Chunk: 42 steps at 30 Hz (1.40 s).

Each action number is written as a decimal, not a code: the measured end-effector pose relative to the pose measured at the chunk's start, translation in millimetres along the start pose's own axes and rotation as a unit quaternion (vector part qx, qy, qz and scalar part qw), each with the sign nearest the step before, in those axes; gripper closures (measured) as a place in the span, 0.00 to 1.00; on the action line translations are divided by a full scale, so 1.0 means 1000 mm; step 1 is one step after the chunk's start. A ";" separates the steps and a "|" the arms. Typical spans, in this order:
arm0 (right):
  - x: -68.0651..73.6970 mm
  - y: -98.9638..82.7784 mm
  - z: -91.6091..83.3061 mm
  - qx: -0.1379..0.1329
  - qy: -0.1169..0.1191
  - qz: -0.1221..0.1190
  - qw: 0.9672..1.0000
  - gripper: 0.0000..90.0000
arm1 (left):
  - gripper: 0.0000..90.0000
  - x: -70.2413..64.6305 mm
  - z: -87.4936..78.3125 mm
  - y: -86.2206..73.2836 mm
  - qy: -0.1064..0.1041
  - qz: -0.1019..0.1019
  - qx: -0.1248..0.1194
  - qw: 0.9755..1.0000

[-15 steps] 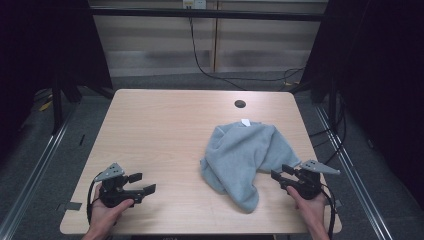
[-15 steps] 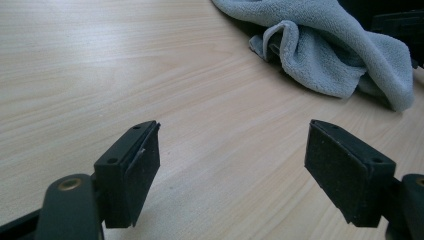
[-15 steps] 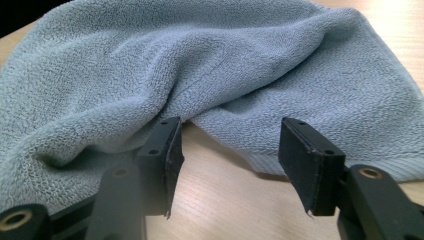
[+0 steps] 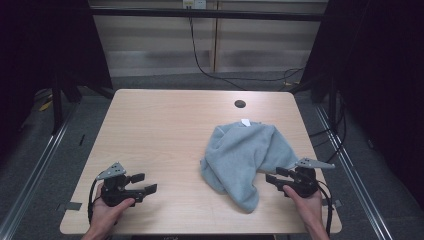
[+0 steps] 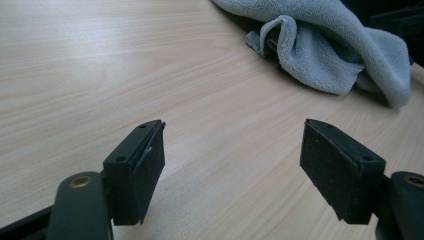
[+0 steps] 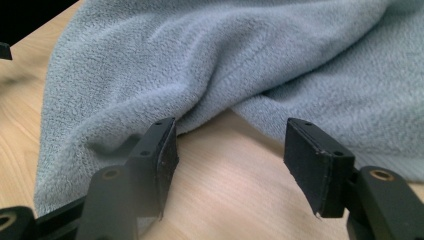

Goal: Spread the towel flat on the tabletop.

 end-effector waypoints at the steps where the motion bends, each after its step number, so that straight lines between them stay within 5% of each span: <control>1: 0.000 0.000 0.000 0.000 0.000 0.000 1.000 0.43 | 0.29 -0.002 0.000 0.000 0.001 0.002 -0.002 1.000; 9: 0.002 0.018 0.009 0.009 0.002 -0.034 0.999 0.40 | 0.28 -0.005 0.000 -0.001 -0.004 0.009 0.001 1.000; 15: -0.014 0.043 0.030 0.022 -0.008 -0.053 0.998 0.27 | 0.28 -0.002 0.001 0.000 0.004 0.007 0.001 1.000; 20: -0.024 0.060 0.053 0.025 0.007 -0.051 0.998 0.22 | 0.27 -0.002 -0.001 -0.001 0.002 0.008 -0.003 1.000; 25: -0.034 0.070 0.077 0.058 0.013 -0.063 0.996 0.21 | 0.27 -0.002 -0.003 0.000 -0.001 0.007 -0.008 1.000; 32: -0.043 0.058 0.100 0.108 0.010 -0.061 0.992 0.15 | 0.27 -0.002 -0.005 0.001 -0.001 0.011 -0.013 1.000; 36: -0.040 0.048 0.112 0.126 0.016 -0.061 0.990 0.21 | 0.26 -0.001 -0.006 0.002 0.003 0.012 -0.015 1.000; 38: -0.034 0.048 0.111 0.140 0.017 -0.079 0.987 0.42 | 0.26 0.000 -0.007 0.003 0.003 0.010 -0.017 1.000; 42: -0.025 0.048 0.110 0.140 0.032 -0.080 0.986 0.65 | 0.26 -0.001 -0.006 0.003 0.005 0.012 -0.016 1.000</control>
Point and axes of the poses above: each handheld gripper's, and its own axes: z roughly forward along the jaws, y roughly out of its top, x roughly to its left, the point moved 6 cm from there along z, roughly forward along the jaws, and after that the axes turned 11 degrees about -z, right-handed, at the moved point
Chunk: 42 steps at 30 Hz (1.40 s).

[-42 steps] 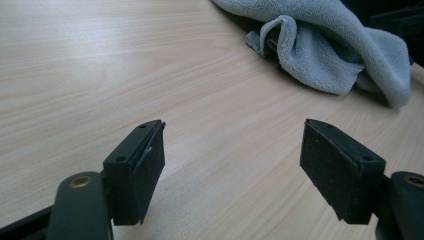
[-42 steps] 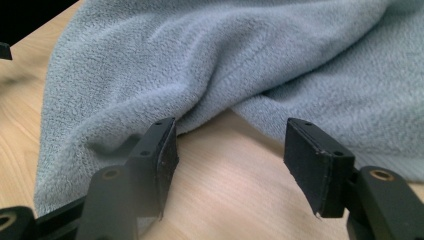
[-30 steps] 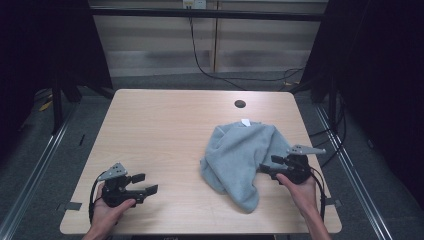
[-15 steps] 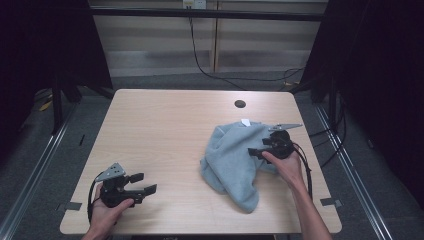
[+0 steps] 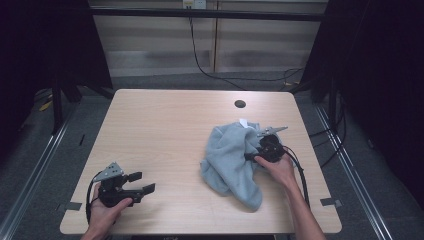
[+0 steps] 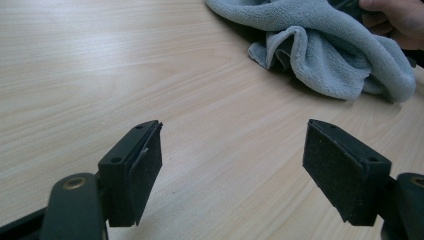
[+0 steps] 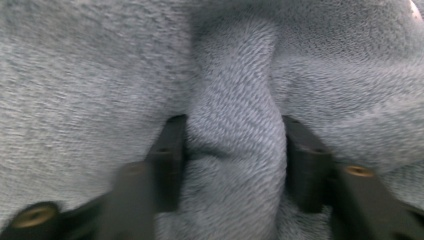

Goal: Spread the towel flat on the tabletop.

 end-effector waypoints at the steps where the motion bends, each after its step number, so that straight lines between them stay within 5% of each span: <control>1: 0.003 0.001 0.000 0.002 0.002 -0.005 1.000 0.69 | 0.26 -0.001 0.000 0.000 -0.001 -0.002 -0.001 1.000; 10: 0.045 0.009 0.012 -0.018 0.042 -0.030 0.999 0.74 | 0.27 0.001 0.000 0.000 0.002 -0.001 0.001 1.000; 26: 0.104 0.021 0.026 -0.015 0.086 -0.086 0.992 0.76 | 0.26 0.001 -0.001 0.000 0.002 -0.005 -0.004 1.000; 42: 0.173 0.029 0.036 -0.017 0.143 -0.150 0.978 0.75 | 0.27 0.001 -0.002 0.000 0.002 -0.002 -0.002 1.000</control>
Point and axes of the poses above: each handheld gripper's, and its own axes: z roughly forward along the jaws, y roughly out of its top, x roughly to its left, the point moved 6 cm from there along z, roughly forward along the jaws, and after that the axes turned 11 degrees about -z, right-handed, at the moved point
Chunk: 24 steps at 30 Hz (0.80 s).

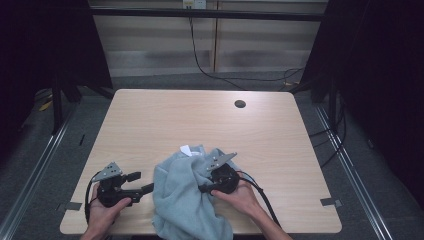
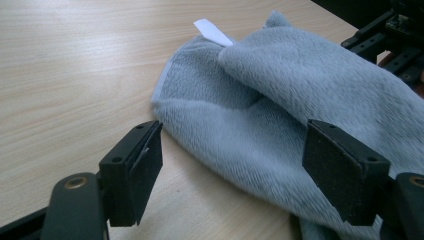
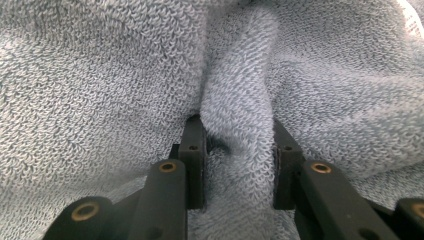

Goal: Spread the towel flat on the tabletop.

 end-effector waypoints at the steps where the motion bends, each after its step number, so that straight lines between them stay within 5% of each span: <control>1: 0.004 0.002 0.000 -0.002 0.003 -0.004 1.000 0.72 | 0.28 0.000 0.001 0.000 -0.001 0.002 0.002 1.000; 4: 0.006 0.003 -0.003 -0.005 0.003 -0.003 1.000 0.67 | 0.29 -0.001 0.002 -0.001 -0.002 0.002 0.005 1.000; 12: -0.014 0.009 -0.053 -0.076 -0.019 0.033 0.996 0.55 | 0.42 -0.003 0.005 0.011 -0.008 0.004 0.000 1.000; 18: -0.058 -0.012 -0.086 -0.077 -0.082 0.078 0.991 0.52 | 0.49 -0.017 0.031 0.036 -0.024 0.026 0.014 0.999; 24: -0.068 -0.042 -0.085 -0.056 -0.094 0.101 0.989 0.52 | 0.42 -0.023 0.054 0.043 -0.035 0.025 0.028 0.999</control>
Point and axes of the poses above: each handheld gripper's, and its own axes: z roughly forward along the jaws, y roughly out of its top, x roughly to its left, the point moved 6 cm from there along z, roughly forward along the jaws, and after that the axes turned 11 degrees about -z, right-handed, at the moved point
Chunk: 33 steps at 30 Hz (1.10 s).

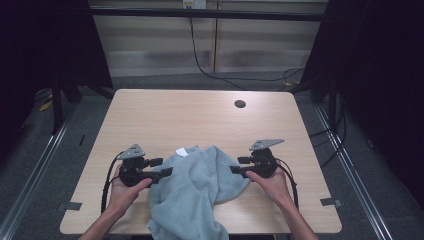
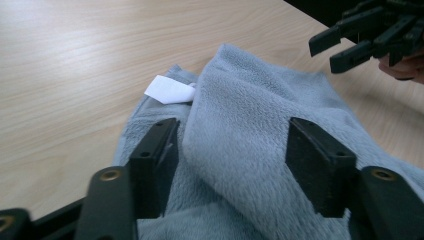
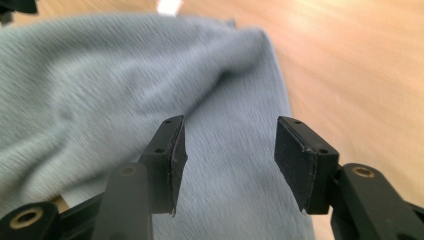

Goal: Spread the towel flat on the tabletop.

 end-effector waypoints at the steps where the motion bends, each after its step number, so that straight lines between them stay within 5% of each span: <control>1: -0.002 -0.010 0.004 0.006 -0.003 0.008 1.000 0.50 | 0.37 0.001 0.005 -0.002 0.000 -0.005 0.004 1.000; 3: -0.004 -0.017 0.008 0.024 -0.013 0.002 1.000 0.48 | 0.33 0.005 0.018 -0.013 -0.002 -0.006 0.033 0.999; 9: -0.005 -0.021 0.016 0.038 -0.027 -0.008 0.999 0.47 | 0.33 0.006 0.032 -0.025 0.013 0.004 0.064 0.998; 14: -0.001 -0.026 0.023 0.050 -0.034 -0.018 0.998 0.47 | 0.60 0.001 0.034 -0.034 -0.005 0.028 0.081 0.996; 17: 0.001 -0.025 0.024 0.053 -0.041 -0.031 0.997 0.53 | 0.70 -0.002 0.031 -0.034 -0.003 0.035 0.079 0.996; 19: 0.004 -0.025 0.024 0.068 -0.064 -0.058 0.994 0.62 | 0.82 -0.004 0.031 -0.034 -0.013 0.030 0.077 0.997; 21: 0.005 -0.025 0.024 0.068 -0.062 -0.057 0.994 0.70 | 0.87 -0.004 0.031 -0.035 -0.018 0.025 0.078 0.996; 23: 0.008 -0.024 0.024 0.064 -0.046 -0.057 0.995 0.92 | 0.90 -0.005 0.030 -0.034 -0.027 0.024 0.076 0.996; 27: 0.008 -0.024 0.025 0.059 -0.036 -0.042 0.997 0.96 | 0.92 -0.007 0.024 -0.031 -0.033 0.022 0.067 0.997; 33: -0.005 -0.011 0.008 0.001 -0.023 -0.002 1.000 0.97 | 0.93 -0.002 0.004 -0.009 -0.044 0.007 0.016 0.999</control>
Point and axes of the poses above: each handheld gripper's, and its own axes: z roughly forward along the jaws, y roughly out of its top, x roughly to its left, the point moved 6 cm from there along z, roughly forward along the jaws, and after that the axes turned 11 degrees about -z, right-handed, at the moved point
